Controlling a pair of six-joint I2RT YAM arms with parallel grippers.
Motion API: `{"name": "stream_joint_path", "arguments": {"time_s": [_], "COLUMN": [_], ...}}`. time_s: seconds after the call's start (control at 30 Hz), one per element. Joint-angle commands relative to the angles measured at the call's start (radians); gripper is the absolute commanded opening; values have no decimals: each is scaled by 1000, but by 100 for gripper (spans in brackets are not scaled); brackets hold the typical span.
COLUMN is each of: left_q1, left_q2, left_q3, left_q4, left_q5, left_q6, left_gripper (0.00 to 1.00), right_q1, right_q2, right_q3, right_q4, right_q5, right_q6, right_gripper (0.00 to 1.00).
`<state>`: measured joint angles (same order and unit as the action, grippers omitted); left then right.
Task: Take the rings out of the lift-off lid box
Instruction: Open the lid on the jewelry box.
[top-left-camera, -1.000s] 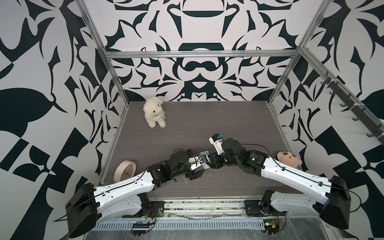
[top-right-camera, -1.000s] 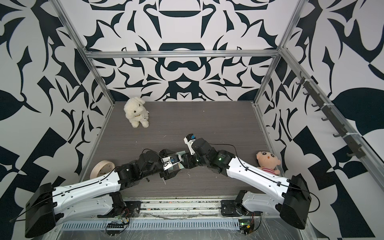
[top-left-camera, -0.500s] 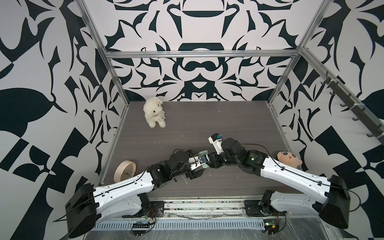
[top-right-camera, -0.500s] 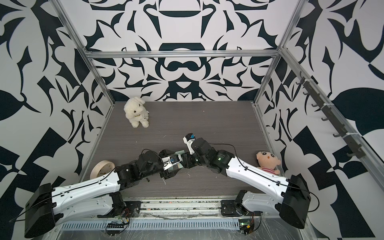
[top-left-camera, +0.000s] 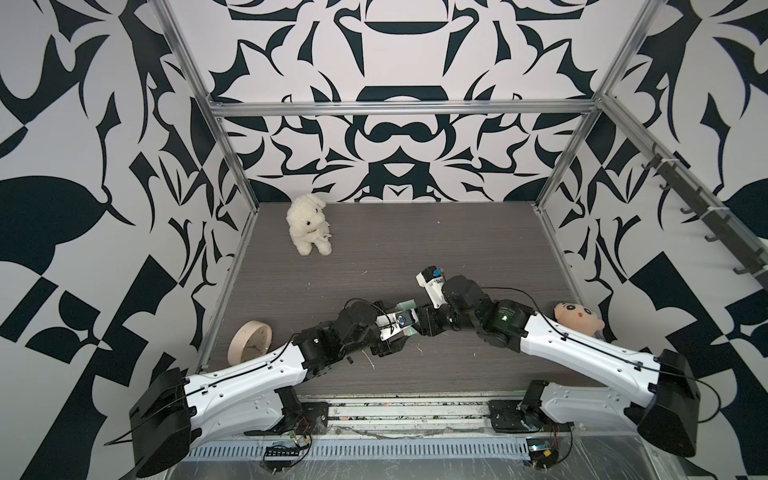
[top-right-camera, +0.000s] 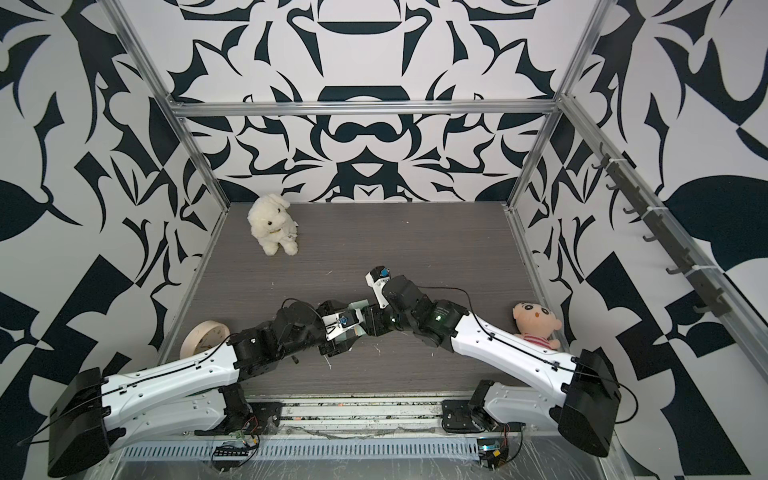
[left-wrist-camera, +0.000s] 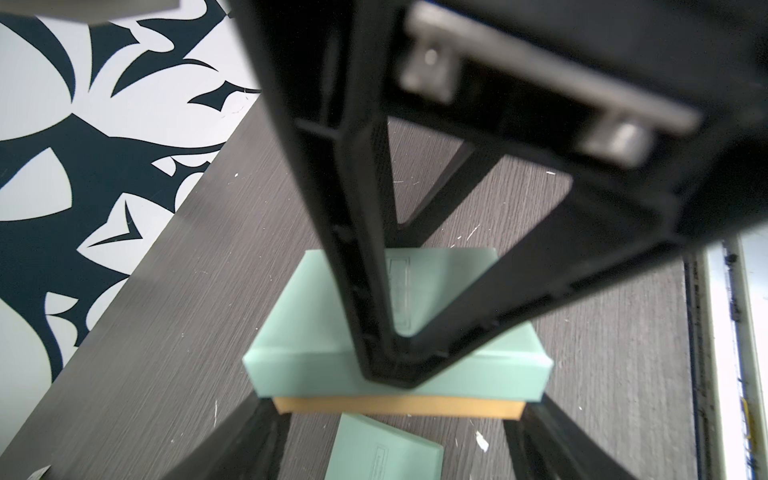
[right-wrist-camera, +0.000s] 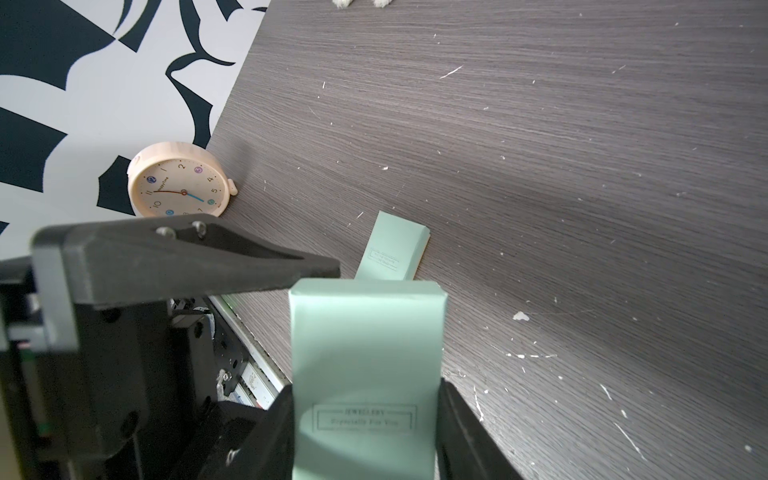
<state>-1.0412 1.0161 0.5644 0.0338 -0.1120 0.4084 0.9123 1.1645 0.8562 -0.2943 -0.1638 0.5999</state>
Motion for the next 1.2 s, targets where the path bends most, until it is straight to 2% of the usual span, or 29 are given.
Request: {"name": "stream_joint_path", "arguments": {"time_s": [0.0,0.53,1.17], "left_q1": [-2,-1,0], "left_q2": [-9,37,74], "left_q3": [-8,-4,-4], "left_q4": [37,33,66], "left_q5": [-9,-43,-98], "left_q6": [10,35,48], "left_gripper": [79,67,63], "right_q1": [13,15,14], "right_q2": [-5,-23,-73], "right_q3": [8,6,9], "right_q4": [22,5,-38], "right_q5": [-24,-17,8], "right_q6": [3,-5,-24], "right_gripper": [52,52,52]}}
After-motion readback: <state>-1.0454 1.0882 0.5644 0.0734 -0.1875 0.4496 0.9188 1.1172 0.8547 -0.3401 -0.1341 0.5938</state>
